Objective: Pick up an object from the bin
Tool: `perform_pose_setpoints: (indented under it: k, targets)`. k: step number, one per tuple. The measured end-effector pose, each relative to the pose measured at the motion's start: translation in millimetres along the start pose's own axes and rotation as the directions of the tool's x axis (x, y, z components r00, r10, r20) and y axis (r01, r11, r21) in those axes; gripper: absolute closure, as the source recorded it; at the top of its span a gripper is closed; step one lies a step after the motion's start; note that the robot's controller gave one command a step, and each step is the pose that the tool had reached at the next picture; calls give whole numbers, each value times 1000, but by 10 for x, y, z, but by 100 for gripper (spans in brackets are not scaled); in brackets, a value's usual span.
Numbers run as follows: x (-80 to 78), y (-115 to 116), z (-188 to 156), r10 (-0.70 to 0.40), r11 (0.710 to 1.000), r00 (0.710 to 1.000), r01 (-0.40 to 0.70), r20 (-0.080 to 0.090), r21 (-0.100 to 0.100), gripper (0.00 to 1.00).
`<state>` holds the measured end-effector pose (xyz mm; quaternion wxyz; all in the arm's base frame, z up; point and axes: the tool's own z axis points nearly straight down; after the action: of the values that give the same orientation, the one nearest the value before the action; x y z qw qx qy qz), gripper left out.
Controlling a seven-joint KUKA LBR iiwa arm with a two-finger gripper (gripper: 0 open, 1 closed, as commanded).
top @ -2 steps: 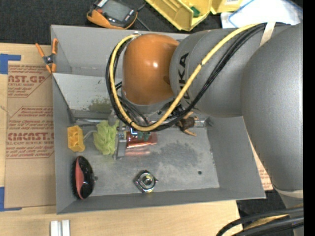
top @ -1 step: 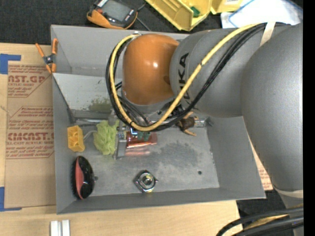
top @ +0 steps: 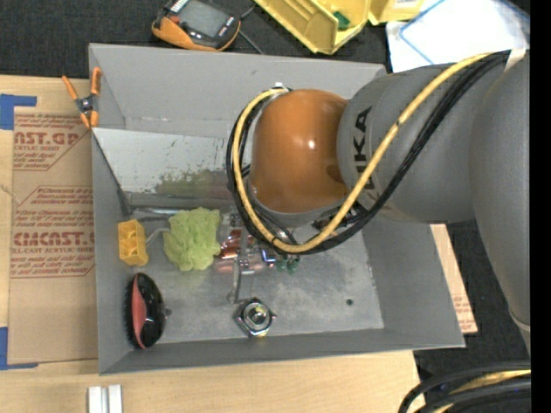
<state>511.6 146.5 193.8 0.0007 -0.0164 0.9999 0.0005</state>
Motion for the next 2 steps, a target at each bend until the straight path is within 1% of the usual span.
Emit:
perform_pose_setpoints:
  k: [1,2]
  targets:
    - [-560,232,252,25,1000,1000,-25,6,-5,0]
    - [-423,93,-67,11,1000,1000,-11,5,-2,0]
